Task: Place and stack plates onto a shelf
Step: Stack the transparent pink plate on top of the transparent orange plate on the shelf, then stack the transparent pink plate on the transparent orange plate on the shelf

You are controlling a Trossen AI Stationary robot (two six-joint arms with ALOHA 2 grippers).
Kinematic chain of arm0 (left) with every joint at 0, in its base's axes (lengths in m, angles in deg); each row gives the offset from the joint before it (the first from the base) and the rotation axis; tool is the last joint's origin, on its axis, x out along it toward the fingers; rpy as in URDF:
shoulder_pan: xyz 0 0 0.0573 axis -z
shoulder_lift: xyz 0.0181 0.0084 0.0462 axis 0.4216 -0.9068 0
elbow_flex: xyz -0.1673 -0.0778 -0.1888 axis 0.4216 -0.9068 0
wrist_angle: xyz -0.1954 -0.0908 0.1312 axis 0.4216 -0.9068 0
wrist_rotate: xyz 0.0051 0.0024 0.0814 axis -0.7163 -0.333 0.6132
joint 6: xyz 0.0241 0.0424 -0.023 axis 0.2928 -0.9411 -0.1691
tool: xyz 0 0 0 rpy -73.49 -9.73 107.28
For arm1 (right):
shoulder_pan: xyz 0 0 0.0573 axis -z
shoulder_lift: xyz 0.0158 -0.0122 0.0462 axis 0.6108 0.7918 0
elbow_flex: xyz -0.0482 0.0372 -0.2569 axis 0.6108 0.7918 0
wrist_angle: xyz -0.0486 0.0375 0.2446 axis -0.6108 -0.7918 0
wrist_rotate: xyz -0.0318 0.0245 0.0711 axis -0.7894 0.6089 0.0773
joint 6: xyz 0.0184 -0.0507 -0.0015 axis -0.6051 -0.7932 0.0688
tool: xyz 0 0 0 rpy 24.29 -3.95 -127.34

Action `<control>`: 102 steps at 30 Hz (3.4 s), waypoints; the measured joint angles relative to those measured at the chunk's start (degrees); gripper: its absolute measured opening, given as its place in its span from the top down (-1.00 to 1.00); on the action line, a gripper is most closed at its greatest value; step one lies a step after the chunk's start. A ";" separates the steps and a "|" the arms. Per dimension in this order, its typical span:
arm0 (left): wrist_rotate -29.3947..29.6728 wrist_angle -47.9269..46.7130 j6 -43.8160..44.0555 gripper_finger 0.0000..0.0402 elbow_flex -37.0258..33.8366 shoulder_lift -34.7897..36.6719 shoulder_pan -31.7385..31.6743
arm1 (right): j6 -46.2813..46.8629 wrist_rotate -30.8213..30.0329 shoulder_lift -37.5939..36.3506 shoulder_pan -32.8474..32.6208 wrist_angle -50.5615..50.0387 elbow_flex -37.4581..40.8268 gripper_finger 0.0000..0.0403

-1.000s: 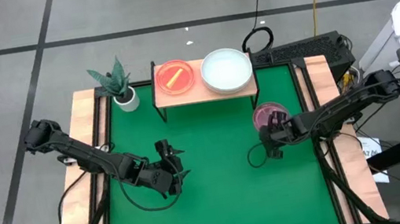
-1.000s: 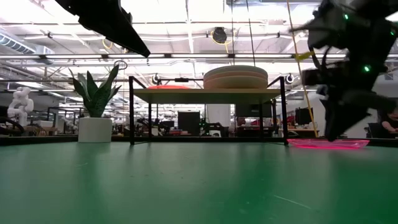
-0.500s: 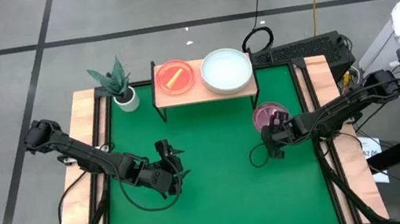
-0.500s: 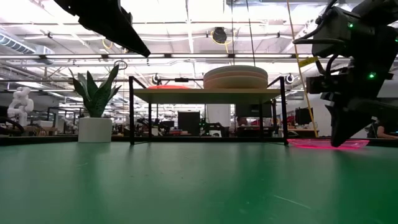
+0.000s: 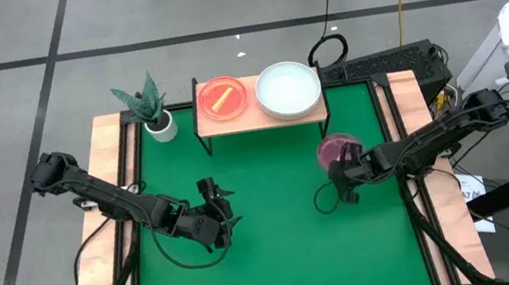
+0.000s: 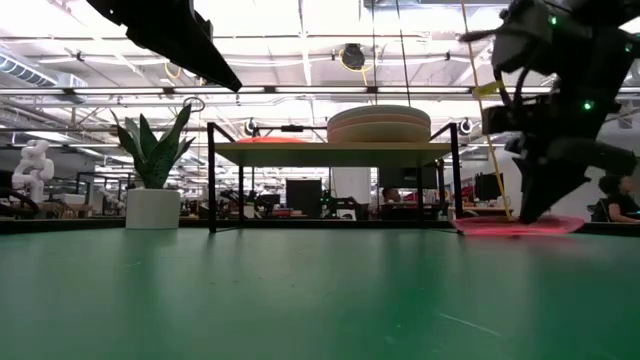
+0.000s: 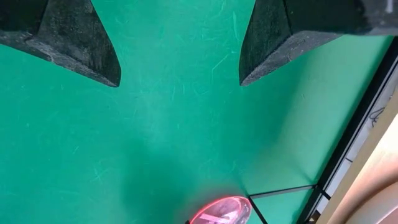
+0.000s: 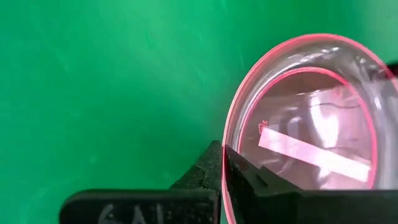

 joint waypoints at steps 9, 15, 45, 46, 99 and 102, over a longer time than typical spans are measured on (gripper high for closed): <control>0.00 0.00 0.09 -0.63 -0.02 0.00 0.00 | -4.13 1.71 0.02 -3.23 4.47 -2.20 1.00; 0.00 -0.02 -0.25 -0.63 -0.02 0.00 0.02 | -12.25 5.54 0.02 -5.54 11.54 -3.19 1.00; -9.22 26.85 -34.04 -0.63 -0.02 -22.01 -7.84 | -17.63 10.49 1.29 -7.63 18.33 -2.69 1.00; -9.22 26.63 -33.96 -0.63 -0.02 -22.14 -7.83 | -16.93 10.38 1.86 -8.13 16.75 -2.69 0.99; -7.28 30.14 -41.00 -0.63 -0.02 -22.14 -6.49 | -31.15 -1.72 10.82 -13.92 14.12 -15.16 1.00; -7.27 31.89 -41.97 -0.63 -0.02 -22.12 -6.50 | -32.07 -1.70 10.80 -14.13 14.21 -15.73 1.00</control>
